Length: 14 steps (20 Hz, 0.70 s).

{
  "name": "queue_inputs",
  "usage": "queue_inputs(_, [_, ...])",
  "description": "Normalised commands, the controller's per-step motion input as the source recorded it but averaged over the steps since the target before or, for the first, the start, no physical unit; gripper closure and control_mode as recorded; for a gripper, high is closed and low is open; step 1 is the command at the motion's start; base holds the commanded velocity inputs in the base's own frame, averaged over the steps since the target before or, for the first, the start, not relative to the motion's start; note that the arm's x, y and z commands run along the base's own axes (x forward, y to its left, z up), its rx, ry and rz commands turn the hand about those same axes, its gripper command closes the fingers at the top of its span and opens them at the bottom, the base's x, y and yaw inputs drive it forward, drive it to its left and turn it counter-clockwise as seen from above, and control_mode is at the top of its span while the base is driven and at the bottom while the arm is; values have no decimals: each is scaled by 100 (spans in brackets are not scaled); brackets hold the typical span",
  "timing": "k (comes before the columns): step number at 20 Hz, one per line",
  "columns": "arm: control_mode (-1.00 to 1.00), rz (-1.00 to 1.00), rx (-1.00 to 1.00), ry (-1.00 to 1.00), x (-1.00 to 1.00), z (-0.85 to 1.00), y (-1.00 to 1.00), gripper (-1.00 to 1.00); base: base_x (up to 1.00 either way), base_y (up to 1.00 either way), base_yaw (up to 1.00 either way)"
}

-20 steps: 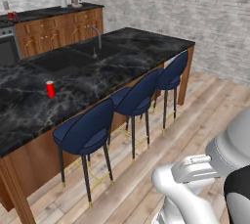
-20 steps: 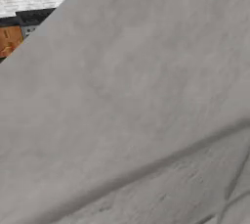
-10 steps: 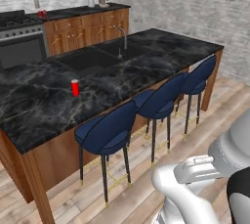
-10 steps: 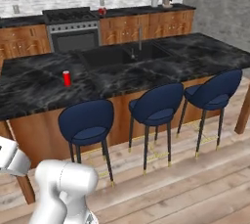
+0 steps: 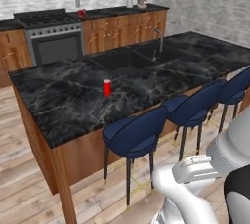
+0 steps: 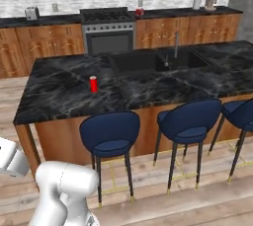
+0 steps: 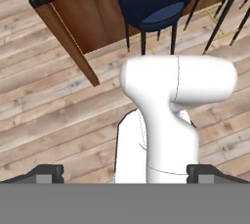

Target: Four empty soda cans are scattered around the kitchen. Gather all the cans and cluster them next to the stove for recycling.

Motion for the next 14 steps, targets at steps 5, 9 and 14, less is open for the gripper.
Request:
queue_inputs(5, [100,0,0,0,0,0,0,-100,30,-8,27])
queue_inputs(9, [100,0,0,0,0,0,0,-100,55,-32,9])
queue_inputs(14, [100,0,0,0,0,0,0,-100,60,-6,0])
